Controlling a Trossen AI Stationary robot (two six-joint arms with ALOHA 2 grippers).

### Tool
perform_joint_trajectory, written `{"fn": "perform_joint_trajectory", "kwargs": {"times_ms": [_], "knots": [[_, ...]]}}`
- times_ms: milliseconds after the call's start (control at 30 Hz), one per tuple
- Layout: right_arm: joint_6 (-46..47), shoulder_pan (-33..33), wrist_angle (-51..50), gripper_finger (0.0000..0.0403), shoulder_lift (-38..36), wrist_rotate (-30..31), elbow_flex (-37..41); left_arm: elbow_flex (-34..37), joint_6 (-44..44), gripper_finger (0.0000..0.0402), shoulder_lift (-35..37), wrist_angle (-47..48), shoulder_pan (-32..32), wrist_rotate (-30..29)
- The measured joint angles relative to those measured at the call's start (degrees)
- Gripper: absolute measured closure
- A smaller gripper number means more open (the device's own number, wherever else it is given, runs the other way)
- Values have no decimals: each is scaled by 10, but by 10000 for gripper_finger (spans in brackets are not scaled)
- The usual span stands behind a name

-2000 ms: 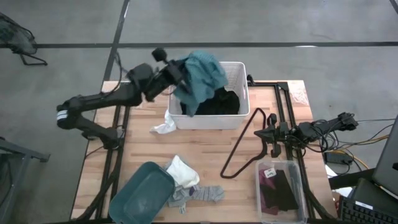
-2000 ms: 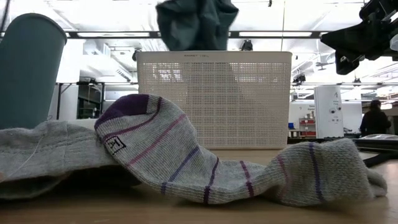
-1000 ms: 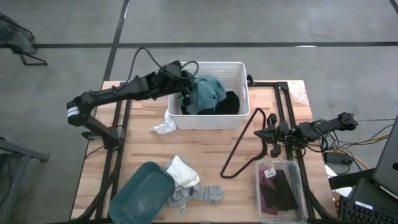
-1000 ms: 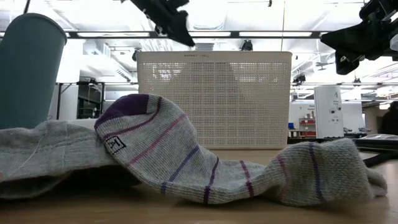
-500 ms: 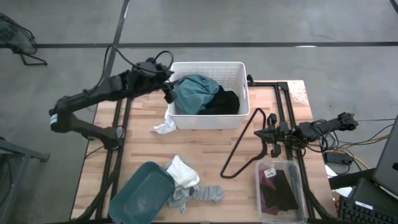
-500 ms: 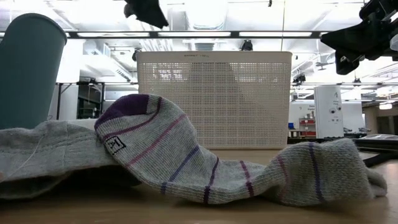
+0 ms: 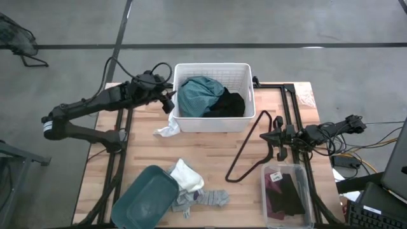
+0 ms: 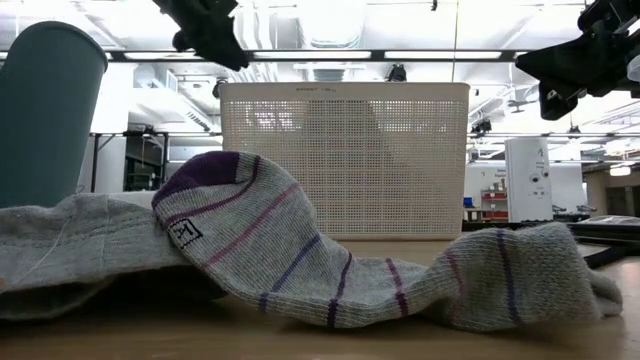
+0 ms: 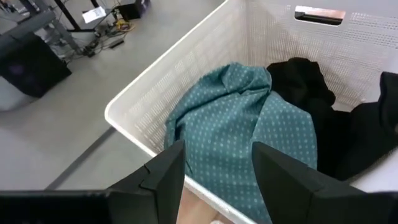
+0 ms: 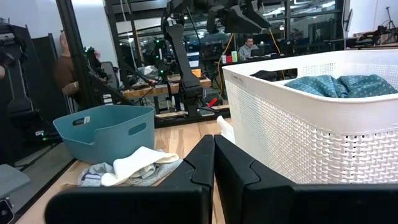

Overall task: Pick & Place Cloths
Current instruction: Put the top white sock into the green bin

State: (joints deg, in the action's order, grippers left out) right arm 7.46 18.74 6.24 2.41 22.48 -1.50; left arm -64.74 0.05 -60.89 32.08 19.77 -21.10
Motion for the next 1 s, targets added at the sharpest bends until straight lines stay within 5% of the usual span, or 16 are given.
{"fn": "perform_joint_trajectory", "kwargs": {"times_ms": [633, 1000], "knots": [[0, 0, 0, 394, 0, 0, 0, 143, -77, 211, 53, 65, 0, 9], [0, 0, 0, 394, 0, 0, 0, 199, -77, 211, 53, 74, 0, 72]]}}
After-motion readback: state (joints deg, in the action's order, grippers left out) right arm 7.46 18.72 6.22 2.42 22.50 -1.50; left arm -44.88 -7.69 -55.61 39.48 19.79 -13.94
